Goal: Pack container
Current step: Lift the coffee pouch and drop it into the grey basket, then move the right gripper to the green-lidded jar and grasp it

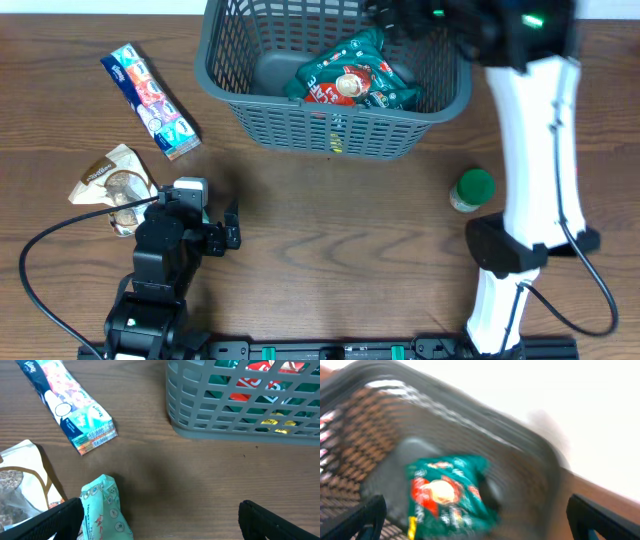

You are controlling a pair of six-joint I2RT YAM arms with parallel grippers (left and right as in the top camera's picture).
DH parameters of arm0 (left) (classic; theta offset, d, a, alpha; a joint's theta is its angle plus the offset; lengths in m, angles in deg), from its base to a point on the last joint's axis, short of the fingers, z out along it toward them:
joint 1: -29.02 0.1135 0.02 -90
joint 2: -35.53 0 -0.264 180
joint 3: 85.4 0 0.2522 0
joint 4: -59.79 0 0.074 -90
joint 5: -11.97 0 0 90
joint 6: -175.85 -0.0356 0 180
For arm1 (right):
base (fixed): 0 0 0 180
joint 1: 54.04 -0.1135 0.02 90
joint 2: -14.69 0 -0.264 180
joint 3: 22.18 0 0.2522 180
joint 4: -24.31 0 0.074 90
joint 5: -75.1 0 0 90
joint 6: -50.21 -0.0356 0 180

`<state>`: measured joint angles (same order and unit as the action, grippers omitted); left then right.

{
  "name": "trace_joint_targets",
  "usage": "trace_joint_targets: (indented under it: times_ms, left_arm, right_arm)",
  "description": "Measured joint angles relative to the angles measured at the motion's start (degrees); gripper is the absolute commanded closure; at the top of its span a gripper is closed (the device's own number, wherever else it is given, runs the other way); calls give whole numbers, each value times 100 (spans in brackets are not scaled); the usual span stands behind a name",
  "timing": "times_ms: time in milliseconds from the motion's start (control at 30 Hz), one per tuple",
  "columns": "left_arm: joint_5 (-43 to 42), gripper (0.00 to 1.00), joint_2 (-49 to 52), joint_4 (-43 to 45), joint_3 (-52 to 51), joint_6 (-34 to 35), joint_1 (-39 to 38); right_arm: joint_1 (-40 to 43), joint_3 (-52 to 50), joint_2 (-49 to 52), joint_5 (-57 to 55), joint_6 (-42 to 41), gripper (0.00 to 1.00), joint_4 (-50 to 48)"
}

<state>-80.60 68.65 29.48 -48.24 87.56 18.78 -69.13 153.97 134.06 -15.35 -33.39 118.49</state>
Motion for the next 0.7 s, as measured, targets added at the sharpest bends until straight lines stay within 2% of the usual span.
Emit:
trace_joint_targets:
  times_ms: [167,300,433,567,700]
  left_arm:
    - [0,1,0,2,0,0,0]
    - [0,1,0,0,0,0,0]
    - [-2,2,0,0,0,0,0]
    - [0,1,0,2,0,0,0]
    - [0,1,0,2,0,0,0]
  right_arm:
    - [876,568,-140,-835,-1534,1,1567]
    - [1541,461,-116,-693,-2203,1,1668]
    - [1873,339,-122,-326,-2485,1,1668]
    - [1976,-365,-431,-164,-2566,1,1661]
    - [2041,-1692,-1147,-315,-2577,1,1661]
